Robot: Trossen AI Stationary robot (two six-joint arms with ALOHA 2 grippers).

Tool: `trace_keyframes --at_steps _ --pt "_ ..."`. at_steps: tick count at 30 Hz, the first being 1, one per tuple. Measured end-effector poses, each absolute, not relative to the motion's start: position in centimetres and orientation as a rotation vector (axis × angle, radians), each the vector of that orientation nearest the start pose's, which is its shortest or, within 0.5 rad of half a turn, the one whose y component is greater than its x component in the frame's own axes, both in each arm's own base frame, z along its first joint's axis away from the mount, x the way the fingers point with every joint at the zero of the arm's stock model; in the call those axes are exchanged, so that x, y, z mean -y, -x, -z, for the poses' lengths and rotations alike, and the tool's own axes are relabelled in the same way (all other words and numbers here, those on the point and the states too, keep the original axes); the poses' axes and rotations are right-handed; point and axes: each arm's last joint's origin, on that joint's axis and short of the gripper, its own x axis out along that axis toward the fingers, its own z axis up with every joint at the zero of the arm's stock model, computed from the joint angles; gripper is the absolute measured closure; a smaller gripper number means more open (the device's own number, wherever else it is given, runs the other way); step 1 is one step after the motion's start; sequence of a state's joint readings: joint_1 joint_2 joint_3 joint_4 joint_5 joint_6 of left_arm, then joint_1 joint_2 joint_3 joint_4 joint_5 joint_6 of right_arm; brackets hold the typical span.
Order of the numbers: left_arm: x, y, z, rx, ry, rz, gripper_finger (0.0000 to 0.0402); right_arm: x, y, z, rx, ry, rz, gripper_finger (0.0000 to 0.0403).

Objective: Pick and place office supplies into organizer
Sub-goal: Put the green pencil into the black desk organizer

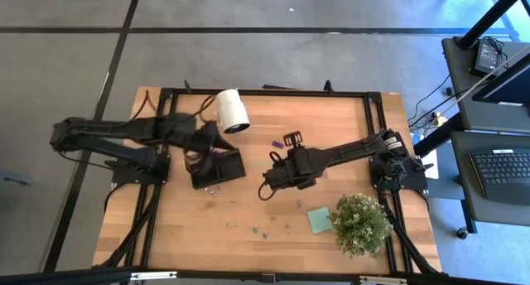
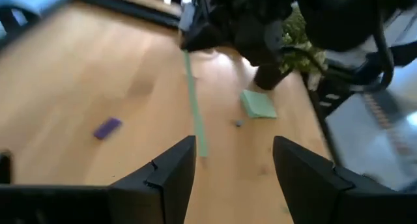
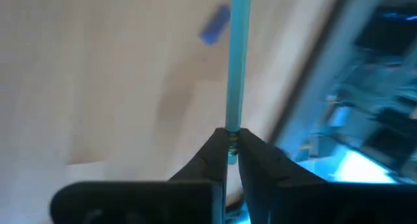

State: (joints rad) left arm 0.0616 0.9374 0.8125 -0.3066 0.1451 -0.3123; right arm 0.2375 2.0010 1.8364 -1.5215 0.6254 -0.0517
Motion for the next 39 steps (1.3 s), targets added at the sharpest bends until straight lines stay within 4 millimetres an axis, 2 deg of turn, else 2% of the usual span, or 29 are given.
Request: trace_keyframes --at_steps 3,5,12,19,26,32,39 --pt "-1.9 -21.9 -31.5 -0.464 0.491 0.064 0.0207 -7.1 -36.6 -27.4 -1.520 0.858 0.303 0.0373" --pt "-2.7 -22.9 -31.6 -0.491 0.571 0.094 0.0208 -7.3 -36.6 -27.5 -1.494 0.934 0.340 0.0373" --pt "-5.4 -25.7 -28.4 -0.621 0.787 0.028 0.0212 -8.3 -36.5 -28.1 -1.407 1.175 0.453 0.0373" --pt "-6.4 -27.9 -27.0 -0.604 0.867 0.135 0.0212 -9.0 -36.8 -28.2 -1.357 1.239 0.459 0.0373" --pt "-6.6 -28.8 -26.1 -0.615 0.866 0.153 0.0212 -9.2 -37.5 -28.2 -1.316 1.254 0.440 0.0373" --pt "-6.5 -29.2 -26.4 -0.568 0.825 0.195 0.0217 -9.2 -37.9 -28.2 -1.297 1.264 0.428 0.0373" --pt "-6.0 -29.2 -26.5 -0.583 0.832 0.251 0.0271 -9.2 -38.0 -28.2 -1.293 1.272 0.421 0.0373"
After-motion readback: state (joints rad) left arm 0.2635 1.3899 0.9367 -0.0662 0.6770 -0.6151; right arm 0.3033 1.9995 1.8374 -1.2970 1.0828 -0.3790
